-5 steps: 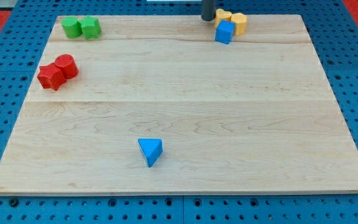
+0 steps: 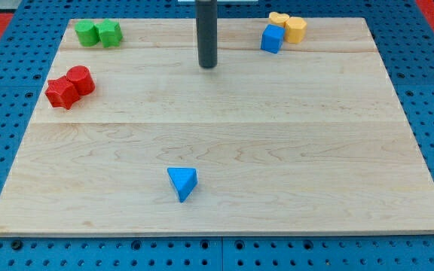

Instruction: Push the blue triangle closer to the yellow hexagon

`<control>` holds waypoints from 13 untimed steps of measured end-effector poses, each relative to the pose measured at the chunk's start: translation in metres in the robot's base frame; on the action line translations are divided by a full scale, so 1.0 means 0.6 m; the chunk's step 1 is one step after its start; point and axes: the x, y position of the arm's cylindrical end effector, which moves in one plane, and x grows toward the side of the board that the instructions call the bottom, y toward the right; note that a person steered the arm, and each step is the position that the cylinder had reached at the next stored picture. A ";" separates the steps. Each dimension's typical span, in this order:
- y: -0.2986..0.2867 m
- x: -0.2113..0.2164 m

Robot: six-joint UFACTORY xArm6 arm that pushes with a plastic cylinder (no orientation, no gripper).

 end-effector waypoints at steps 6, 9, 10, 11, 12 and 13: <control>-0.031 0.442; -0.083 0.373; -0.085 0.345; -0.092 0.299; -0.107 0.241; -0.099 0.216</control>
